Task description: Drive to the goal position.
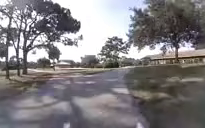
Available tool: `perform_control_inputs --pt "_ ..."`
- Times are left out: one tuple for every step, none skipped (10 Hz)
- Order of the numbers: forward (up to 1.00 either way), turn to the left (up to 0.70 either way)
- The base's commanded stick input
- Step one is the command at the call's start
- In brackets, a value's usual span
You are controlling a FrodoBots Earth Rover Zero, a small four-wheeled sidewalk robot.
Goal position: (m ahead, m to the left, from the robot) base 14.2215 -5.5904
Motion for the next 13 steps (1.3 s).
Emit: perform_control_inputs --pt "1.0 0.0" --pt "1.0 0.0" --pt "1.0 0.0" --pt "1.0 0.0" --pt "1.0 0.0" --pt "1.0 0.0" --pt "1.0 0.0" --pt "1.0 0.0" --pt "1.0 0.0" --pt "1.0 0.0" --pt "1.0 0.0" --pt "1.0 0.0" --pt "1.0 0.0"
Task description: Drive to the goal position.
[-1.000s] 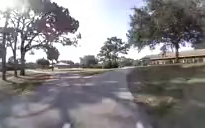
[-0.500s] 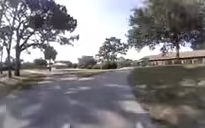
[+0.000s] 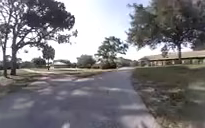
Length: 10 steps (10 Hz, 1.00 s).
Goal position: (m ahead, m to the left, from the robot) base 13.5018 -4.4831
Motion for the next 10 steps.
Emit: perform_control_inputs --pt "1.0 0.0" --pt "1.0 -0.04" --pt "1.0 -0.23" --pt "1.0 -0.27" --pt "1.0 -0.21" --pt "1.0 -0.04" --pt "1.0 0.0" --pt "1.0 0.0" --pt "1.0 0.0" --pt "1.0 0.0"
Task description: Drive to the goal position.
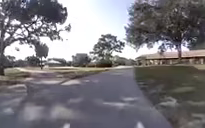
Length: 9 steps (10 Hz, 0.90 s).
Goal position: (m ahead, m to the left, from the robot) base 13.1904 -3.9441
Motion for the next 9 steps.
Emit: perform_control_inputs --pt "1.0 0.0" --pt "1.0 0.0" --pt "1.0 0.0" --pt "1.0 0.0" --pt "1.0 0.0" --pt "1.0 0.0" --pt "1.0 0.0" --pt "1.0 0.0" --pt "1.0 0.0"
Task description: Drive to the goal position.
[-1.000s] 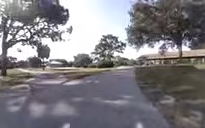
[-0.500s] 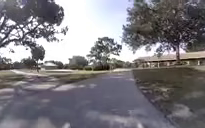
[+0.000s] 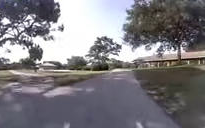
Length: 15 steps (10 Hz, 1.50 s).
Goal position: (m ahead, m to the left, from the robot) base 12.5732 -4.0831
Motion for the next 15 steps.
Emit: perform_control_inputs --pt "1.0 -0.09" --pt "1.0 -0.17" --pt "1.0 -0.26" --pt "1.0 -0.25" --pt "1.0 -0.07" --pt "1.0 -0.01" --pt "1.0 -0.04" --pt "1.0 -0.06" --pt "1.0 -0.08" --pt "1.0 -0.11" --pt "1.0 -0.17" --pt "1.0 -0.4" --pt "1.0 -0.4" --pt "1.0 -0.4" --pt "1.0 -0.34"
